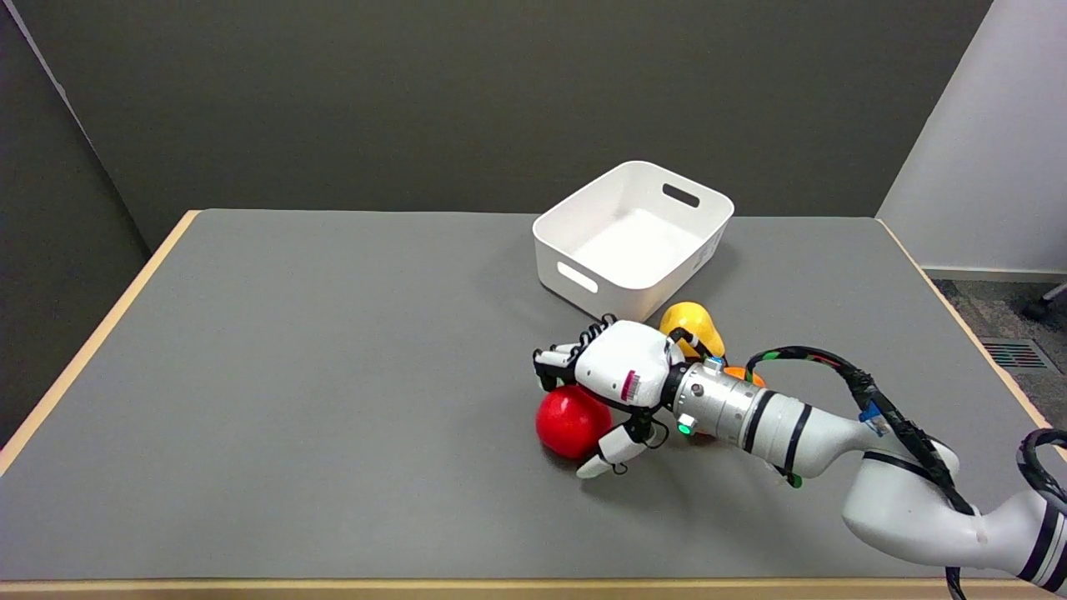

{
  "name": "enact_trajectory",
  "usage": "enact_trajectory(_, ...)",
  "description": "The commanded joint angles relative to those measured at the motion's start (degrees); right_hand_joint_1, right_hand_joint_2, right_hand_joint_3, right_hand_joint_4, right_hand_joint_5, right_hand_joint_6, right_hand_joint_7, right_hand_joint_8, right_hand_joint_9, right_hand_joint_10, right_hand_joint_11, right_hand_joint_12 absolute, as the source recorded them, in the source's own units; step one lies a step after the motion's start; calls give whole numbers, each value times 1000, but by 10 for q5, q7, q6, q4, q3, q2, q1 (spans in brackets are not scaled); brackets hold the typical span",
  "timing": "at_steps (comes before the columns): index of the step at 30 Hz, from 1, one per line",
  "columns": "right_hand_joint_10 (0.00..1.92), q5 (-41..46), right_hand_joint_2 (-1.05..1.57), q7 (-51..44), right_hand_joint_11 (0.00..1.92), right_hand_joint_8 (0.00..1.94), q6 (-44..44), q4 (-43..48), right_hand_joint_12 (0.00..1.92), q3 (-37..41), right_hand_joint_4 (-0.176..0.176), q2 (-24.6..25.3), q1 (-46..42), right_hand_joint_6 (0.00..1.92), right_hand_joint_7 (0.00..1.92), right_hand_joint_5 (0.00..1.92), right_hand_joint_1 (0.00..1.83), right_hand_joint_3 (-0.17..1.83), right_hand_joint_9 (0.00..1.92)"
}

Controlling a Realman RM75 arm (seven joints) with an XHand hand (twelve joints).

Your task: Pick up tomato.

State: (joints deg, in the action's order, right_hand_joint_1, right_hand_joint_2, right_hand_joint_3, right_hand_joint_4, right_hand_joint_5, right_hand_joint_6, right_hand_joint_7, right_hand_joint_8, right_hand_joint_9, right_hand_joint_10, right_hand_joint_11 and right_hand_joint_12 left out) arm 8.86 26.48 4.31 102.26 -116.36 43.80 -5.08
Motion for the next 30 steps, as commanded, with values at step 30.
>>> enact_trajectory(30, 1338, 65, 1130, 0, 731, 1319, 70, -207, 1732, 61, -77, 73, 365, 1583, 854, 582, 1164, 282, 844)
